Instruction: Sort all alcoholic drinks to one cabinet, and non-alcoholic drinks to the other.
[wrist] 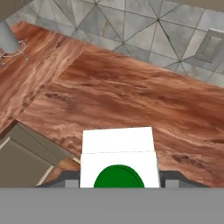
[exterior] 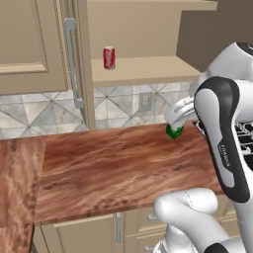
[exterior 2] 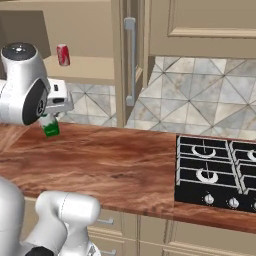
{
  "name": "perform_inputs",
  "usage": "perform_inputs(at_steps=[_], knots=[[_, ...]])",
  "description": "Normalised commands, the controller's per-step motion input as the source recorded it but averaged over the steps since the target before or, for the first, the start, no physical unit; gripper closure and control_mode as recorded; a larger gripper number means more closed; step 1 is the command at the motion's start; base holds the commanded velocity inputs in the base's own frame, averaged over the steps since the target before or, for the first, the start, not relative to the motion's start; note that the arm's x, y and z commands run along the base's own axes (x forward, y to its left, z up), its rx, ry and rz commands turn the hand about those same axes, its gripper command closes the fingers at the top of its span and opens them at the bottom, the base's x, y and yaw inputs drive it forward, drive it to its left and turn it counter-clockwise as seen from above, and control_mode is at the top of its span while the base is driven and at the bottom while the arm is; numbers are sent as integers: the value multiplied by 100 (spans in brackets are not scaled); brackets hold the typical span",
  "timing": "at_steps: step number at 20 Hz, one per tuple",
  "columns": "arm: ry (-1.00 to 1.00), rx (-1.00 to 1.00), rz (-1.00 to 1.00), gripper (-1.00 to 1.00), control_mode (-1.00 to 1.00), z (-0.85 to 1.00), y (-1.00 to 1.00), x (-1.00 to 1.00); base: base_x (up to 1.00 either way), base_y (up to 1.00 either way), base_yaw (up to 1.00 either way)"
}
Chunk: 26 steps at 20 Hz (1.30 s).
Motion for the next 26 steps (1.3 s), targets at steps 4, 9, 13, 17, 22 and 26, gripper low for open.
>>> perform_inputs(at_steps=[4,9,13,17,22,26], knots=[[-15,0,-3,100,-100,89,0,3,0,0,0],[-12,0,-9,100,-100,61,0,36,0,0,0],[-12,0,-14,100,-100,31,0,59,0,0,0],[-9,0,-16,100,-100,17,0,66,0,0,0],[-8,1,-13,100,-100,6,-4,46,0,0,0],[-7,1,-9,100,-100,0,-1,50,0,0,0]])
